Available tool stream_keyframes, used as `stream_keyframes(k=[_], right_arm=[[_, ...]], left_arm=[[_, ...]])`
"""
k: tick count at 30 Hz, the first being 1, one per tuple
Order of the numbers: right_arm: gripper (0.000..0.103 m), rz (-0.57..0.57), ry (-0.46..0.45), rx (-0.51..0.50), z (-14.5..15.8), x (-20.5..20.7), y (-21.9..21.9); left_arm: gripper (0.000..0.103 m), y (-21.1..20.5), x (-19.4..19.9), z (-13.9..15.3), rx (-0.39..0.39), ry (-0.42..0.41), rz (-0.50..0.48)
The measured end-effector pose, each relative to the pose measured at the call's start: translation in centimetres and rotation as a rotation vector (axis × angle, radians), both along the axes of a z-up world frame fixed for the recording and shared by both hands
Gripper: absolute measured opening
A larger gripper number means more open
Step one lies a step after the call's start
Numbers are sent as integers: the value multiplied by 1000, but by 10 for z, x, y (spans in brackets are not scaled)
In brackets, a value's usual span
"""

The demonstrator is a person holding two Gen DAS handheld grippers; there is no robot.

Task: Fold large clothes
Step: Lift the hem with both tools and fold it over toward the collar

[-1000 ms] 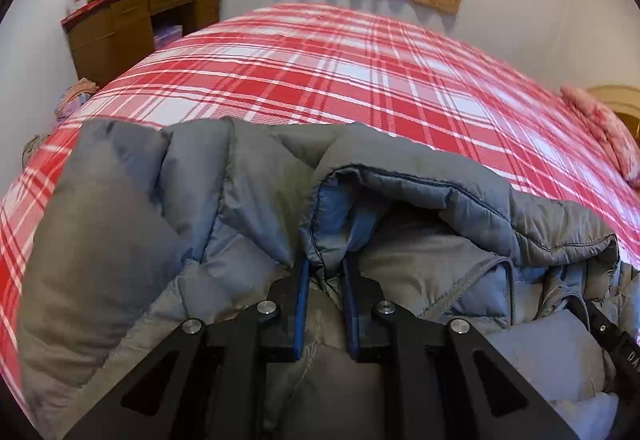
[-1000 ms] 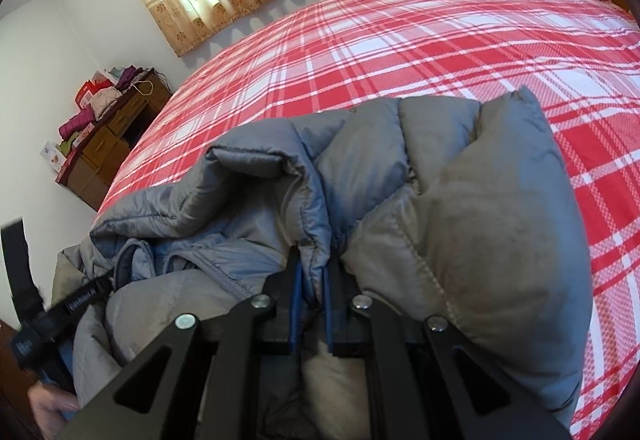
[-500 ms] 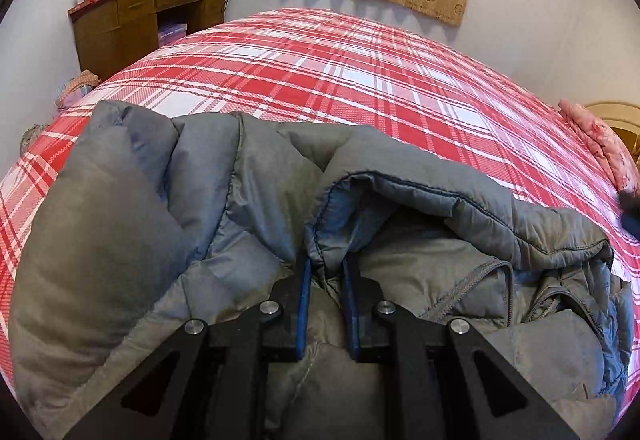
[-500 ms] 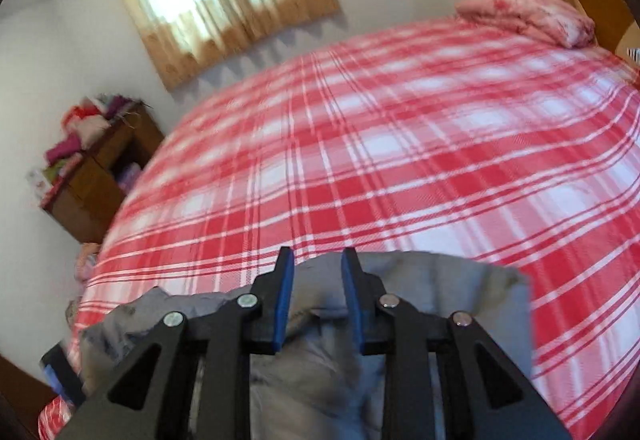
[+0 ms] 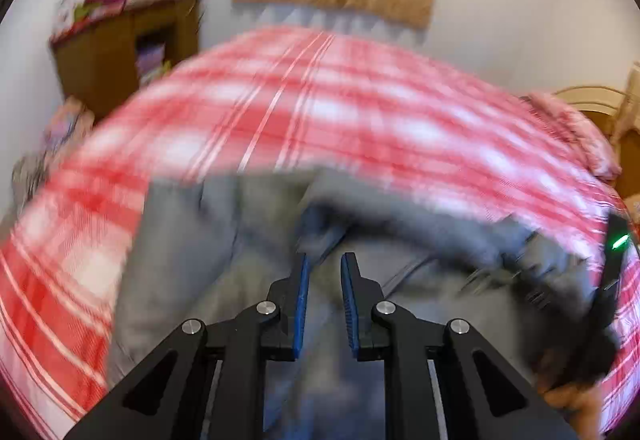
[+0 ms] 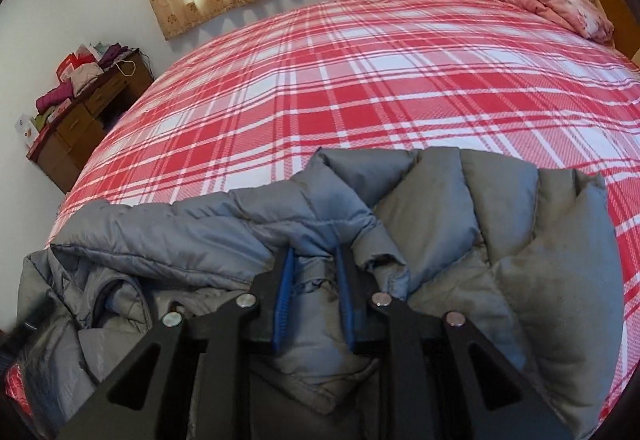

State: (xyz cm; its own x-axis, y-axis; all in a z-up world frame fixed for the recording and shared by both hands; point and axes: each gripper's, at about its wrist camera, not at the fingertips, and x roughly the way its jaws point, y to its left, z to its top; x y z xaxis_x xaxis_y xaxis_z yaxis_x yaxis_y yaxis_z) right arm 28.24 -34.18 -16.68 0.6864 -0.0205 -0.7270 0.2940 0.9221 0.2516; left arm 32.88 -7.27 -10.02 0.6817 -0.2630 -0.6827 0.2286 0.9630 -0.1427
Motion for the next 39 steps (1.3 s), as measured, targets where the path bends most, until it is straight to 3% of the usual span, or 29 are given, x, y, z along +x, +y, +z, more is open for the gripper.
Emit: stream_keyframes(k=[3, 6, 9, 11, 13, 16, 20, 23, 30, 33, 39], right_arm=[[23, 11, 1, -17, 3, -5, 5], [23, 18, -6, -8, 2, -8, 4], [23, 20, -17, 21, 0, -9, 0], [23, 20, -21, 27, 0, -10, 0], [23, 21, -24, 34, 0, -10, -1], [23, 21, -25, 41, 0, -10, -1], [23, 21, -10, 20, -1, -7, 1], [24, 29, 29, -61, 1, 0, 11], [25, 32, 86, -215, 0, 8, 28], [25, 29, 89, -237, -1, 7, 30], [25, 28, 84, -237, -1, 8, 31]], left_arm=[[17, -28, 18, 28, -9, -76, -49], [17, -48, 56, 16, -34, -9, -68], [17, -51, 76, -22, 58, 109, -12], [17, -43, 70, -44, 93, 133, -18], [17, -35, 58, -61, 118, 104, -34], [17, -29, 51, -74, 68, 80, -12], [17, -36, 58, -75, 93, 67, -8], [17, -34, 59, -77, 76, 67, -7], [17, -44, 55, -77, 151, 38, 2], [17, -50, 54, -78, 200, 19, 10], [17, -50, 54, -78, 218, 14, 13]])
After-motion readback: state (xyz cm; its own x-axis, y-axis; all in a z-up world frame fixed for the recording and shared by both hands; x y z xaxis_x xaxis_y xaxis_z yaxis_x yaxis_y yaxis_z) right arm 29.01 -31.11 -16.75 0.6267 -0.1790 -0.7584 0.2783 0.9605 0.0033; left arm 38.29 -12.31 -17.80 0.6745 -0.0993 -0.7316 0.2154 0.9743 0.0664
